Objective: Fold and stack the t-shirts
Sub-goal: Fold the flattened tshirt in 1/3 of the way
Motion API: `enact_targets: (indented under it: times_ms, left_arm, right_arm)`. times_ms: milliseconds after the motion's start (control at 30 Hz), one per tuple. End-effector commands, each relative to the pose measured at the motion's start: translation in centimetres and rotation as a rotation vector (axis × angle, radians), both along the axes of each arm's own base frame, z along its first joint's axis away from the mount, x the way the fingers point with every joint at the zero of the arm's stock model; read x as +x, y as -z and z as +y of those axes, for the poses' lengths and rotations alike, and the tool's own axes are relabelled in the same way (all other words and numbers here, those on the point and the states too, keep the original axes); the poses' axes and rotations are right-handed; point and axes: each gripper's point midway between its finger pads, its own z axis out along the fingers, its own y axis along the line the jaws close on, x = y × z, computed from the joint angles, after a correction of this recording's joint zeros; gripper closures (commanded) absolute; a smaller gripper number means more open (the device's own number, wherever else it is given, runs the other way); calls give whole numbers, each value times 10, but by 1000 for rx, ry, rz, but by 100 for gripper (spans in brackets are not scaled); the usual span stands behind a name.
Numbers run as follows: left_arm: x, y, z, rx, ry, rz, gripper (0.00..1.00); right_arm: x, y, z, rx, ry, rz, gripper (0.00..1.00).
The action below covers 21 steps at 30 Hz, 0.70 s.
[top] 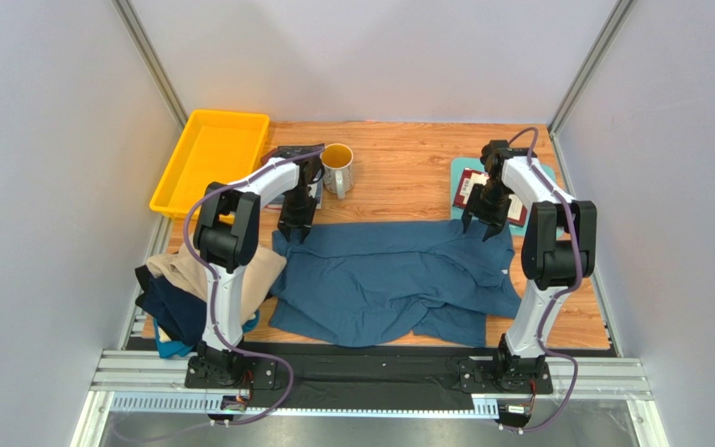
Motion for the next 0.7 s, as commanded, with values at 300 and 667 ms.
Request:
enact_targets:
  times_ms: [300, 667]
  left_arm:
    - [-4, 22, 1, 19, 18, 69, 79]
    - [26, 17, 0, 57, 13, 21, 100]
  right_arm:
    - [9, 41, -18, -78, 43, 88, 78]
    - [42, 56, -25, -115, 72, 92, 99]
